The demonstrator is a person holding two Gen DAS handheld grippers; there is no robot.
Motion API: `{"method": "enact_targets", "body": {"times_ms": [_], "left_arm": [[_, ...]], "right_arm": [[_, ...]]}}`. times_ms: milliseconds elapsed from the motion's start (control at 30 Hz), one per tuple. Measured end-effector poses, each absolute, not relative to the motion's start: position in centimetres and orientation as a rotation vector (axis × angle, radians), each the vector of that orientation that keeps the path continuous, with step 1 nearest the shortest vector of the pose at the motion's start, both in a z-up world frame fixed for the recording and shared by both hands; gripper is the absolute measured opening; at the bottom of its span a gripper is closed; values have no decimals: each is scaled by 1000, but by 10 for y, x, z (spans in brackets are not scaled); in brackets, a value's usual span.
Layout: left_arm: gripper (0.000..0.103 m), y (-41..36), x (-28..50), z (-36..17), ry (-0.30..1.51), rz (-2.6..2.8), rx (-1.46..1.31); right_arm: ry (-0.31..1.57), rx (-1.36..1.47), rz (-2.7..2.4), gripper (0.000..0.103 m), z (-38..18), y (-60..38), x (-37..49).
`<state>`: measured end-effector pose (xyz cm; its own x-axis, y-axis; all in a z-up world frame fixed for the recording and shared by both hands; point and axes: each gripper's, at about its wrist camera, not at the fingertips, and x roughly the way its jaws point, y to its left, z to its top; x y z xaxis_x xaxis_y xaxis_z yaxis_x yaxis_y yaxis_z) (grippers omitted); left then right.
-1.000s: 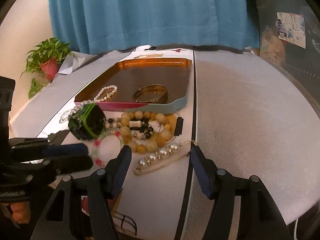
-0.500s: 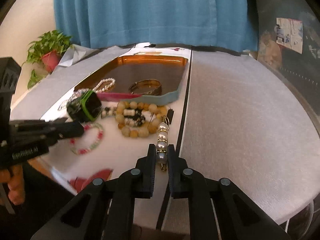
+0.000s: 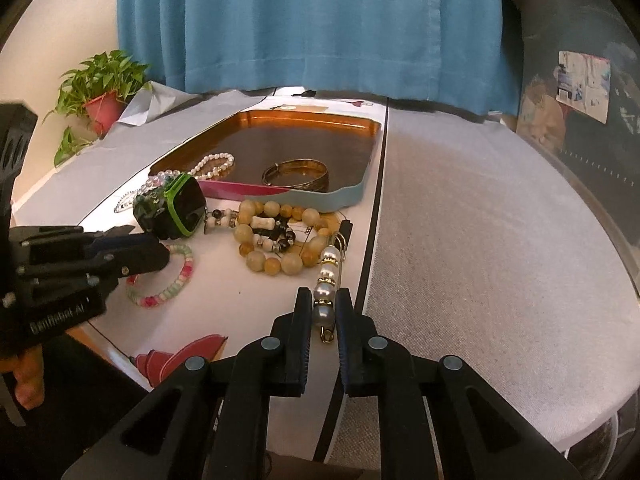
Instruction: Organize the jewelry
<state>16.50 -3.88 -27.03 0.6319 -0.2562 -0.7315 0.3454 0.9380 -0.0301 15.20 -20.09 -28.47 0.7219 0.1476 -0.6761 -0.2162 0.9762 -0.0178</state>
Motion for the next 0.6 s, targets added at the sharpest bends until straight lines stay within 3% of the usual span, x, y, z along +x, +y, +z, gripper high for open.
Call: {"method": "enact_targets", "body": {"times_ms": [367, 600], "left_arm": [[4, -22, 166, -259, 929, -382, -53], [4, -12, 161, -211, 867, -397, -115]], "right_arm": [[781, 29, 315, 12, -270, -206, 152], [743, 61, 293, 12, -236, -207, 144]]}}
